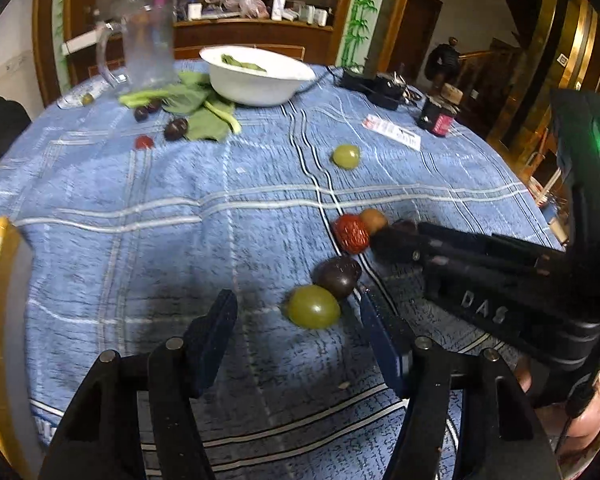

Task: Organize fruits
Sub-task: 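Grasp the green grape with the left tool while the right tool grasps the dark plum, then carry the green grape and dark plum into the tray and open both tools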

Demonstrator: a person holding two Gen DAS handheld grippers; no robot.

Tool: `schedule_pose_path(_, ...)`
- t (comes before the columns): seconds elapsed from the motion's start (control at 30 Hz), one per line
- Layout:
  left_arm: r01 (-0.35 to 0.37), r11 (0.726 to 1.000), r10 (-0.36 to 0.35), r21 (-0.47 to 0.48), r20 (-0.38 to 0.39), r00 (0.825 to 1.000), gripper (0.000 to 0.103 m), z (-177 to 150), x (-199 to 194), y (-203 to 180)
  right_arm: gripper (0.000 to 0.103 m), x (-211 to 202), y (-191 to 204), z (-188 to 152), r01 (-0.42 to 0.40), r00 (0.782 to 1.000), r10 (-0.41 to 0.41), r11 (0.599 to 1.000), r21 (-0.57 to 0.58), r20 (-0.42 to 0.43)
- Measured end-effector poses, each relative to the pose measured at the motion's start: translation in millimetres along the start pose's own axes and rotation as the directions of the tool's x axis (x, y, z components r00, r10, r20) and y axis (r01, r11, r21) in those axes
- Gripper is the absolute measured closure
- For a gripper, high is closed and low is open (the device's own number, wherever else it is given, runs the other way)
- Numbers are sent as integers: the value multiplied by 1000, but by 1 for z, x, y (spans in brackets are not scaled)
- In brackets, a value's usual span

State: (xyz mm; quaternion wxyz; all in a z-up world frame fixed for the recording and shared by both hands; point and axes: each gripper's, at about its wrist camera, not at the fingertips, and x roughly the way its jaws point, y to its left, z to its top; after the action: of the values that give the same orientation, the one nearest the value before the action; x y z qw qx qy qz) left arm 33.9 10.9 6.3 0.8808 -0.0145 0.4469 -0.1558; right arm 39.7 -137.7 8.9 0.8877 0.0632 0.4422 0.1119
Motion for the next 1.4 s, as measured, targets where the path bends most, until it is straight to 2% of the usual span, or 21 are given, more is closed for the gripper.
schedule_pose_path(0.1,-9,1000,9,13,13,1000,62,-2,1,-2,70,-1,-1,0,-11,1000,11,1000,7,3)
schedule_pose_path(0.2,34,999,-34,0,8,999,78,-3,1,-1,73,-2,0,0,-12,1000,12,1000,4,8)
schedule_pose_path(0.5,17,1000,-17,3,7,1000,78,-3,2,-4,73,-2,1,-2,-24,1000,24,1000,-5,9)
schedule_pose_path(0.63,5,1000,-5,31,12,1000,70,-3,4,-10,51,3,9,0,-47,999,47,998,-49,-7)
schedule_pose_path(0.7,-10,999,10,48,11,1000,70,-3,4,-13,51,3,13,-1,-28,1000,28,997,-67,-7)
schedule_pose_path(0.73,-13,999,12,45,11,1000,72,-3,4,-12,54,3,13,-1,-28,1000,27,997,-66,-6)
schedule_pose_path(0.77,-11,999,11,40,11,1000,75,-3,4,-11,64,2,11,-1,-28,1000,28,998,-53,-2)
schedule_pose_path(0.83,3,1000,-3,20,9,1000,78,-2,3,-7,73,1,3,-1,-23,1000,23,1000,-11,4)
schedule_pose_path(0.87,7,1000,-7,8,10,1000,78,-2,3,-5,75,1,0,0,-27,1000,27,1000,2,5)
schedule_pose_path(1.03,-4,1000,4,-3,31,1000,79,-2,-1,-3,75,-7,-2,-2,-21,999,21,1000,20,31)
schedule_pose_path(1.23,22,998,-15,-62,113,993,79,0,-27,10,75,-36,0,-5,-47,995,41,997,68,88)
schedule_pose_path(1.4,59,990,-38,-130,157,987,78,-8,-73,26,75,-75,17,-12,-107,989,98,991,80,114)
